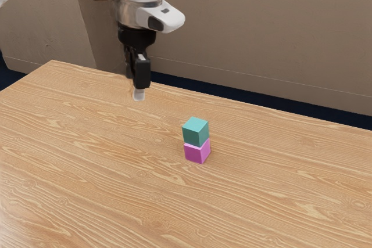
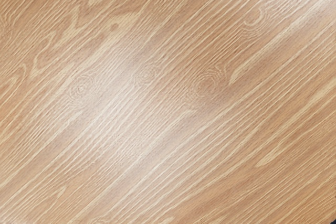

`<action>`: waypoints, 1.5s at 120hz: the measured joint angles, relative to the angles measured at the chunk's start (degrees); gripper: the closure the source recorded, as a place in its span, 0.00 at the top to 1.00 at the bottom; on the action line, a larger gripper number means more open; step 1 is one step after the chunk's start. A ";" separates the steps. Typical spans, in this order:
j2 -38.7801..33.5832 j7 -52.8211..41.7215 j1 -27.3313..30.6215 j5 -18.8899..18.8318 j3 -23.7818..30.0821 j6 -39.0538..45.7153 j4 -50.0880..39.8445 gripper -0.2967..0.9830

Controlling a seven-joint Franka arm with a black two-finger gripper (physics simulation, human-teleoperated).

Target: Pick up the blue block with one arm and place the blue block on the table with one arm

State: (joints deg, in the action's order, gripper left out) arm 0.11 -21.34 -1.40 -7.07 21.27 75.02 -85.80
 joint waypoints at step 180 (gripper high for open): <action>29.11 46.18 7.30 -1.86 -2.14 47.06 -3.11 0.77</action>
State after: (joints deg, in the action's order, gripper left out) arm 29.22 24.85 5.90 -8.93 19.13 122.08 -88.92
